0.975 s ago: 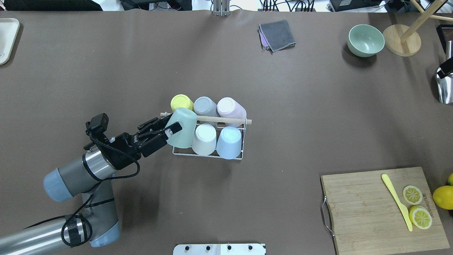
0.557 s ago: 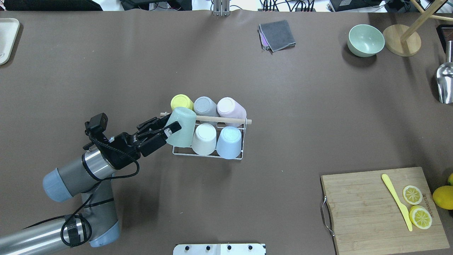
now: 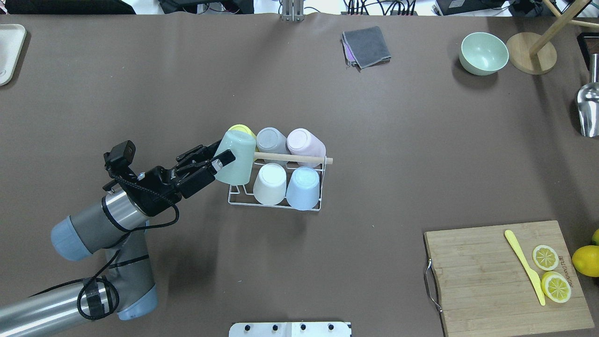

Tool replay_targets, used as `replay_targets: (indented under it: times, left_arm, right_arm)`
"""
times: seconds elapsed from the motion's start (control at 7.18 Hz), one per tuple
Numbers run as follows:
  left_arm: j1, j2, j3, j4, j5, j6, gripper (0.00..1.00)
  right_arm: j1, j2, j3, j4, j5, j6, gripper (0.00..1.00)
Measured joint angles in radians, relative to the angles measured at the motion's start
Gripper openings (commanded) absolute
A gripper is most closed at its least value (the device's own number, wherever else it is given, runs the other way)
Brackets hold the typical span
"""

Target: Place cup on cup holder

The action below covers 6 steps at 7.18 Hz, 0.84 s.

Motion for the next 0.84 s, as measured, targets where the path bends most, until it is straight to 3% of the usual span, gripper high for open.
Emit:
replay_targets:
  times: [0.84]
  left_arm:
    - [-0.009, -0.005, 0.043, 0.009, 0.0, 0.008, 0.0]
  right_arm:
    - [0.033, -0.051, 0.015, 0.0, -0.032, 0.007, 1.0]
